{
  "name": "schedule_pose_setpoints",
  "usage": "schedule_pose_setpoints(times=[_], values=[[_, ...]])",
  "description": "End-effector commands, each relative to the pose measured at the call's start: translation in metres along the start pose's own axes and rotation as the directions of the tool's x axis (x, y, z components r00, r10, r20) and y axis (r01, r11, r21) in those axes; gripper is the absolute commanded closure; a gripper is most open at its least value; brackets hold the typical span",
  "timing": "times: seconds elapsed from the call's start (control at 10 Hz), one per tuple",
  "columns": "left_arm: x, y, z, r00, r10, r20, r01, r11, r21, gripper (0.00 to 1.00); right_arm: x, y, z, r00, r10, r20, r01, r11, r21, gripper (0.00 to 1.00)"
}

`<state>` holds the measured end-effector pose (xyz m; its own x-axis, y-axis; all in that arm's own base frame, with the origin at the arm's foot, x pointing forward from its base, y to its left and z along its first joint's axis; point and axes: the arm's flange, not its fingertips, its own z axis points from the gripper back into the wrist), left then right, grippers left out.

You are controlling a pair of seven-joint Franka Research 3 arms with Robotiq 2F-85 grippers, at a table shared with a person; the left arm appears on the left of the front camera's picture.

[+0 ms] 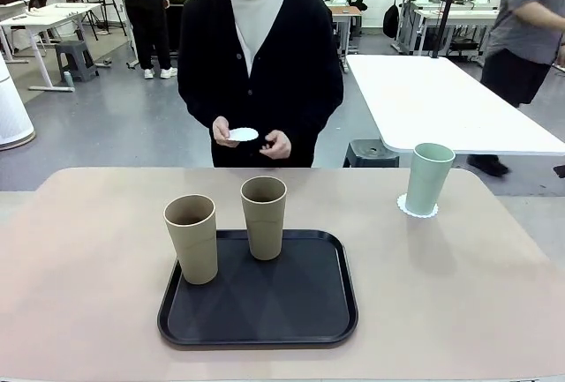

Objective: Place coasters on the table and set cups on them.
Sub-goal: Take one Reusable plastic cup from the Flat Tray and place it on a coaster set by the human.

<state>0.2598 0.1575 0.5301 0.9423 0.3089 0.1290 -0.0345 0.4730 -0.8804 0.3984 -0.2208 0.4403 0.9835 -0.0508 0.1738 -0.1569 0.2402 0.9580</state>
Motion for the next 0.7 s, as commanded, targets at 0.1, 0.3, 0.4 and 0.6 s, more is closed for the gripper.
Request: schedule_pose_setpoints(times=[0.1,0.3,0.4,0.6], values=[[-0.0003,-0.0008,0.0017,1.000,-0.010,-0.001,0.010,1.000,-0.015,0.00,-0.0002,0.0004,0.0008,1.000,0.000,0.003,0.000,1.000,0.000,0.00],[-0.0003,-0.0008,0.0017,1.000,-0.010,-0.001,0.010,1.000,-0.015,0.00,-0.0002,0.0004,0.0008,1.000,0.000,0.003,0.000,1.000,0.000,0.00],[-0.0003,-0.0008,0.0017,1.000,-0.010,-0.001,0.010,1.000,-0.015,0.00,-0.0002,0.0004,0.0008,1.000,0.000,0.003,0.000,1.000,0.000,0.00],[-0.0003,-0.0008,0.0017,1.000,-0.010,-0.001,0.010,1.000,-0.015,0.00,-0.0002,0.0004,0.0008,1.000,0.000,0.003,0.000,1.000,0.000,0.00]])
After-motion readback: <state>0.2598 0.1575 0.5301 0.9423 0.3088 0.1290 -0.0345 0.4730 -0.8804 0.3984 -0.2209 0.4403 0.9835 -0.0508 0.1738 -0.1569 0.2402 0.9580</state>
